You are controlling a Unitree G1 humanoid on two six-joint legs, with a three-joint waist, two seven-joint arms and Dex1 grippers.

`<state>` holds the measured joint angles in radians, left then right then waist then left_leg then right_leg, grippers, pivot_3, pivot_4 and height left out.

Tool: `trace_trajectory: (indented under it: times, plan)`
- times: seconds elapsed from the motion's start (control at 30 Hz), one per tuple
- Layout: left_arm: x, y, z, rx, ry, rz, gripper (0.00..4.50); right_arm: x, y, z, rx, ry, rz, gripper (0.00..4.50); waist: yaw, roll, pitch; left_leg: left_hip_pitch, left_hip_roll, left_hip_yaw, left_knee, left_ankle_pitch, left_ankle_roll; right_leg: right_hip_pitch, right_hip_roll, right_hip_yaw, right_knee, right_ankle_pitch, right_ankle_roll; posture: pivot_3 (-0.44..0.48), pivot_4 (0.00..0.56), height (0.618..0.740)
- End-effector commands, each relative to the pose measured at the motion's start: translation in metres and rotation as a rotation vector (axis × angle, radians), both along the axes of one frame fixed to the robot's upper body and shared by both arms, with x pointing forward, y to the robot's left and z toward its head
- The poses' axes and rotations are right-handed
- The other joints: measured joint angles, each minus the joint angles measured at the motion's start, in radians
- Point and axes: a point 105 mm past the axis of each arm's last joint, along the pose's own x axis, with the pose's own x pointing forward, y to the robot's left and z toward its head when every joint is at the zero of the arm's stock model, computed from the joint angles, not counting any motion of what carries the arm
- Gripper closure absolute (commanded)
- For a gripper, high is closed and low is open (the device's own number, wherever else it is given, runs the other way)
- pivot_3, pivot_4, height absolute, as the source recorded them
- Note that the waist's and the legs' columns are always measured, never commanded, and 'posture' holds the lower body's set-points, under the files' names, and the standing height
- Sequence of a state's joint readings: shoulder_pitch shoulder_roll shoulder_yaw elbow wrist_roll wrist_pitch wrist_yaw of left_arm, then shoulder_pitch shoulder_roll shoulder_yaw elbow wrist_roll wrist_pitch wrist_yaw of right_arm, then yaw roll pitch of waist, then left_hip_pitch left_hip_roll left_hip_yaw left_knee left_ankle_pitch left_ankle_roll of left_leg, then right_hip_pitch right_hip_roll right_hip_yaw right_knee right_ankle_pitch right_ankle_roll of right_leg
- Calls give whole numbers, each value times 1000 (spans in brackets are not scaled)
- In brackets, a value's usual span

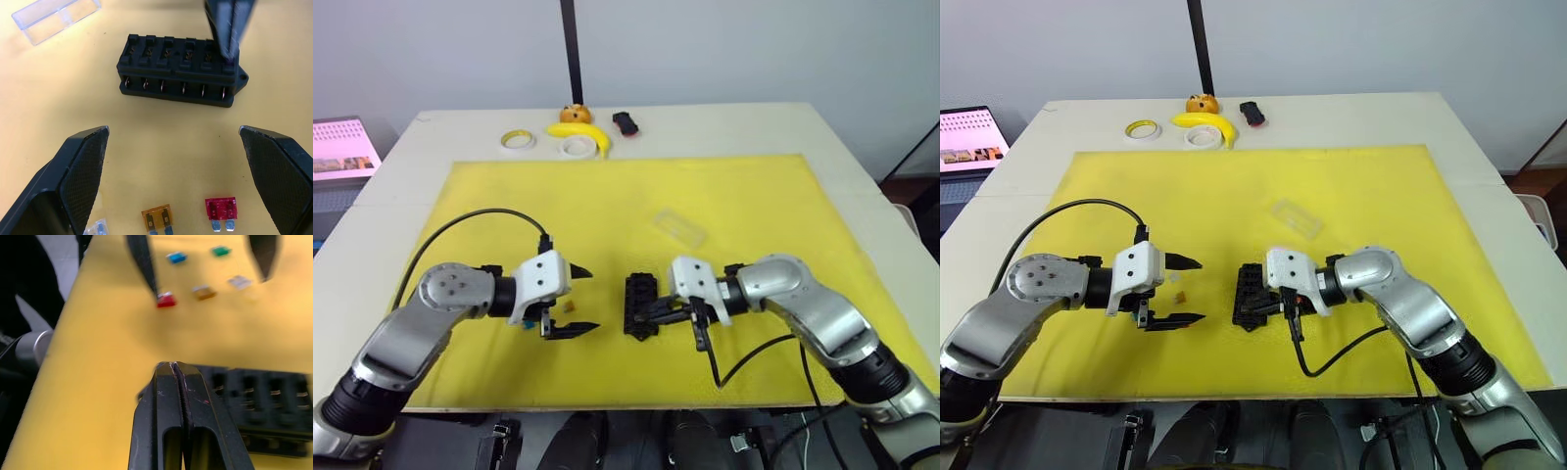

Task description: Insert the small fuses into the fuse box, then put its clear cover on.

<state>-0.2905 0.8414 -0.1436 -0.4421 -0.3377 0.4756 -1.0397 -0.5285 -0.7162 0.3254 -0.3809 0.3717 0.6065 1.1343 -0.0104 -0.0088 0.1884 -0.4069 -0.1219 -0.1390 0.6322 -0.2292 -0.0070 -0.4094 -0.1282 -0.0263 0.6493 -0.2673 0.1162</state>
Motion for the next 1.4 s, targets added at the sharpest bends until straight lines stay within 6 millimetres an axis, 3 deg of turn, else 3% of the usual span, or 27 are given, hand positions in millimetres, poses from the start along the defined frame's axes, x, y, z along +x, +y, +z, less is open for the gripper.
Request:
trace_trajectory:
  times: [0.03,0.23,0.33,0.43,0.67,0.73,0.83,0.93,1.0,1.1,1.23,1.4]
  plan:
    - [3,7,15,-31,-19,21,0,-3,4,38,73,-65,32,4459,-1,0,0,0,0,0,0,0,0,0,0,0,0,0,0,0,150,740]
    - [2,43,36,-71,66,108,0,5,-18,62,30,-131,21,4459,0,0,0,-1,0,0,0,0,0,-1,0,-1,0,0,0,0,150,740]
    - [-9,80,45,-55,144,182,0,19,-55,62,-85,-183,-49,4459,-3,0,0,-1,0,0,0,0,1,-1,0,-1,0,0,0,0,150,740]
    - [-15,116,51,-31,171,292,0,33,-93,65,-168,-216,-134,3620,-2,1,1,-1,0,1,-1,-1,1,-2,0,0,0,0,0,0,150,740]
    - [-34,194,42,51,223,533,0,44,-163,68,-298,-226,-291,59,-4,2,1,-1,2,3,-2,-1,0,-3,-1,0,-1,0,0,0,150,740]
    - [-37,207,39,59,229,577,0,45,-175,66,-320,-226,-320,59,-3,2,1,-1,3,4,-2,-1,0,-3,-1,0,-1,0,-1,0,150,740]
    - [-37,212,36,47,228,592,0,47,-180,66,-301,-219,-348,59,-3,2,1,-1,3,4,-2,-1,0,-3,-1,0,-1,0,-1,0,150,740]
    - [-35,205,33,37,232,572,0,47,-180,64,-300,-222,-343,59,-3,2,1,-1,4,4,-2,-1,0,-3,-1,2,-1,0,-1,0,150,740]
    - [-33,195,29,6,247,537,0,47,-168,68,-257,-229,-316,59,-3,2,1,-1,4,4,-2,-1,0,-4,-1,2,-1,0,-1,0,150,740]
    - [-30,173,16,-64,330,462,0,46,-135,79,-156,-234,-241,59,-8,4,2,-1,4,4,-2,-1,0,-4,-1,3,-1,0,-1,0,150,740]
    - [-32,144,1,-211,518,377,0,27,-86,89,-70,-226,-61,59,-8,4,2,-2,7,6,-2,0,-1,-6,2,5,0,1,-3,0,150,740]
    - [-26,130,-11,-329,719,374,0,6,-46,91,-35,-238,100,59,0,3,2,-2,9,5,-1,-1,-2,-5,6,5,0,2,-4,0,150,740]
